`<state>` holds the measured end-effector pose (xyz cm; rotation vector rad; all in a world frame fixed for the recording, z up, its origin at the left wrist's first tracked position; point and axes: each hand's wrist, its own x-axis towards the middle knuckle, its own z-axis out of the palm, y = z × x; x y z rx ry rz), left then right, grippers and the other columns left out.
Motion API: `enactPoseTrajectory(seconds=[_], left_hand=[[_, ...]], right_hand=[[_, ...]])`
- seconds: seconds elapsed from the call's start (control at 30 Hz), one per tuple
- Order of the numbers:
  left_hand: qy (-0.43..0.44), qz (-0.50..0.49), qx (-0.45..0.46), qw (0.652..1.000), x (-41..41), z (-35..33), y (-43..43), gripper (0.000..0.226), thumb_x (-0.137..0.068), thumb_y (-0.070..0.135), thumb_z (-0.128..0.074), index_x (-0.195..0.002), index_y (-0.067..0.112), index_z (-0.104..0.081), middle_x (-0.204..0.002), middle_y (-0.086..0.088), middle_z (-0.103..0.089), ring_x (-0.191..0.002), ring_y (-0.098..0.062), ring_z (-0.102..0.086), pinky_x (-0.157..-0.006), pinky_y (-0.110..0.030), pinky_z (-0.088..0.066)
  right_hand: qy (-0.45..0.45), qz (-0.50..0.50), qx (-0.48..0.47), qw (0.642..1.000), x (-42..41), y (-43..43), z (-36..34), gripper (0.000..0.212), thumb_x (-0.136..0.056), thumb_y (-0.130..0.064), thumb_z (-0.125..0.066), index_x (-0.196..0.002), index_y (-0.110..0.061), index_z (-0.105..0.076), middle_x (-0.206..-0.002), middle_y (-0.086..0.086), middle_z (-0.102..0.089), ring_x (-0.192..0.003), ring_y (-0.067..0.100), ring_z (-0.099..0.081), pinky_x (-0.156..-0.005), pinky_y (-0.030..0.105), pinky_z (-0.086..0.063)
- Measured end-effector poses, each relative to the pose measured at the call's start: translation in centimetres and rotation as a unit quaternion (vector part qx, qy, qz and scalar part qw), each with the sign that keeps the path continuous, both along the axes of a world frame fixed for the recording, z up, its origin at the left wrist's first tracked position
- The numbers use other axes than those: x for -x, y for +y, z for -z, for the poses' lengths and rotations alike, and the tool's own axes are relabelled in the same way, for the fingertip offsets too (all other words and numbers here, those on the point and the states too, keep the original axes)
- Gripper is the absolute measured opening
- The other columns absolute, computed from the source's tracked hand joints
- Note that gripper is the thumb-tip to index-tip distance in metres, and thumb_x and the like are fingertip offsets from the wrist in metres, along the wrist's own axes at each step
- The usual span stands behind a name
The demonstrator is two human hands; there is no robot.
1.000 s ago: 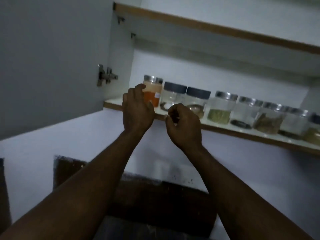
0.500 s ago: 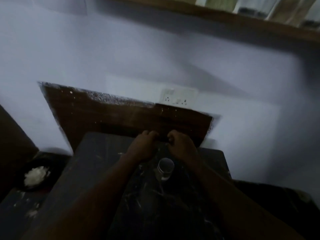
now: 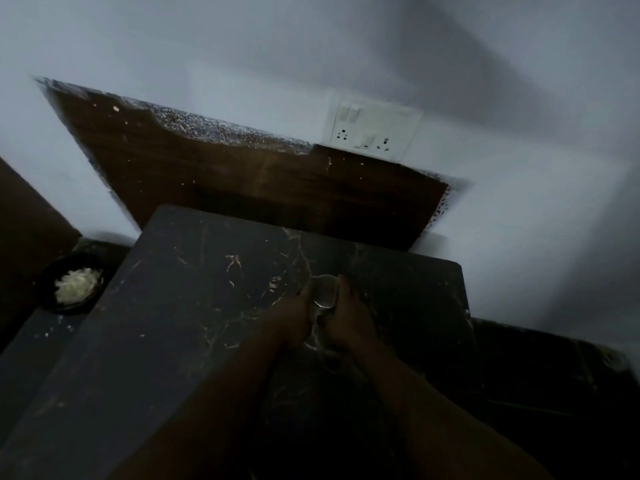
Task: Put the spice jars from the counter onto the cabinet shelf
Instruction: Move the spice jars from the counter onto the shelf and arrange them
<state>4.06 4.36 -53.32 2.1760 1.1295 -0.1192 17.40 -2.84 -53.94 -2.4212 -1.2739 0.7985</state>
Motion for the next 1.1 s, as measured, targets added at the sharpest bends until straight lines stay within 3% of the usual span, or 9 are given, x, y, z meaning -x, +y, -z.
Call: enactPoseTrajectory(seconds=[0.2,0.33,0.43,0.53,0.6,0.67,0.77,0.97,1.1], left_hand=[[-0.060,-0.045,-0.004,0.997,1.4,-0.3,0.4,0.083,-0.094,0.032,-0.062,-0.160,0.027,-0.013,-0.140,-0.011,-0.058,-0.123,-0.027,-0.059,-0.098,-0.030,-0.042],[-0.115,-0.077,-0.044,0.989,3.7,-3.1,2.0,0.086,-0.087,0.034,-0.071,-0.157,0.032,-0.023,-0.151,-0.004,-0.046,-0.130,-0.022,-0.053,-0.100,-0.029,-0.041],[-0.177,-0.093,-0.082,0.976,5.4,-5.7,3.3,0.085,-0.081,0.049,-0.072,-0.154,0.034,-0.031,-0.150,0.002,-0.046,-0.130,-0.015,-0.050,-0.098,-0.021,-0.036],[-0.246,-0.113,-0.116,0.956,7.5,-9.8,5.4,0.074,-0.083,0.049,-0.070,-0.150,0.038,-0.038,-0.146,0.007,-0.047,-0.124,-0.009,-0.053,-0.097,-0.025,-0.048],[-0.280,-0.124,-0.147,0.941,8.9,-12.7,6.6,0.068,-0.085,0.043,-0.072,-0.146,0.039,-0.043,-0.139,0.007,-0.051,-0.117,-0.011,-0.058,-0.094,-0.035,-0.056],[-0.295,-0.127,-0.187,0.928,10.2,-15.6,7.4,0.064,-0.086,0.046,-0.069,-0.144,0.041,-0.044,-0.131,0.011,-0.052,-0.109,-0.008,-0.060,-0.090,-0.037,-0.057],[-0.328,-0.138,-0.256,0.899,12.0,-19.9,8.2,0.062,-0.084,0.053,-0.069,-0.141,0.042,-0.045,-0.124,0.018,-0.050,-0.105,-0.002,-0.058,-0.084,-0.033,-0.057],[-0.402,-0.156,-0.365,0.825,14.7,-29.4,9.2,0.059,-0.080,0.060,-0.065,-0.134,0.049,-0.046,-0.112,0.022,-0.049,-0.096,0.004,-0.059,-0.076,-0.030,-0.058],[-0.440,-0.152,-0.402,0.788,16.1,-35.2,9.8,0.059,-0.078,0.059,-0.067,-0.133,0.050,-0.046,-0.114,0.022,-0.048,-0.098,0.000,-0.062,-0.076,-0.035,-0.061]], right_hand=[[-0.014,0.026,-0.062,0.998,0.5,0.9,-0.2,0.094,-0.080,-0.053,-0.077,-0.157,-0.027,-0.029,-0.152,0.007,-0.049,-0.136,0.027,-0.050,-0.107,0.038,-0.041],[0.009,0.038,-0.102,0.994,2.1,3.1,-3.4,0.092,-0.075,-0.061,-0.074,-0.153,-0.036,-0.033,-0.154,-0.005,-0.046,-0.140,0.020,-0.045,-0.108,0.036,-0.038],[0.006,0.027,-0.154,0.988,3.6,4.9,-6.0,0.082,-0.078,-0.056,-0.071,-0.150,-0.033,-0.039,-0.150,-0.006,-0.049,-0.136,0.014,-0.047,-0.102,0.019,-0.029],[0.027,-0.004,-0.233,0.972,5.3,6.4,-10.1,0.075,-0.080,-0.054,-0.074,-0.146,-0.032,-0.044,-0.143,-0.009,-0.053,-0.125,0.004,-0.049,-0.086,0.001,-0.027],[0.047,-0.020,-0.283,0.958,6.6,7.1,-13.2,0.076,-0.082,-0.051,-0.076,-0.148,-0.032,-0.043,-0.144,-0.010,-0.052,-0.128,0.006,-0.052,-0.090,0.006,-0.037],[0.059,-0.023,-0.339,0.939,7.8,8.0,-16.1,0.075,-0.084,-0.046,-0.078,-0.148,-0.030,-0.044,-0.145,-0.008,-0.054,-0.131,0.011,-0.054,-0.100,0.025,-0.050],[0.102,-0.024,-0.403,0.909,9.9,9.1,-20.6,0.070,-0.084,-0.041,-0.079,-0.146,-0.033,-0.046,-0.143,-0.010,-0.057,-0.129,0.010,-0.056,-0.104,0.038,-0.052],[0.139,-0.049,-0.526,0.838,13.8,11.2,-30.1,0.062,-0.077,-0.063,-0.070,-0.133,-0.050,-0.047,-0.122,-0.029,-0.064,-0.110,-0.009,-0.061,-0.081,0.011,-0.052],[0.135,-0.075,-0.578,0.801,15.5,12.0,-35.9,0.058,-0.079,-0.061,-0.070,-0.131,-0.048,-0.049,-0.122,-0.028,-0.063,-0.111,-0.008,-0.061,-0.080,0.011,-0.053]])
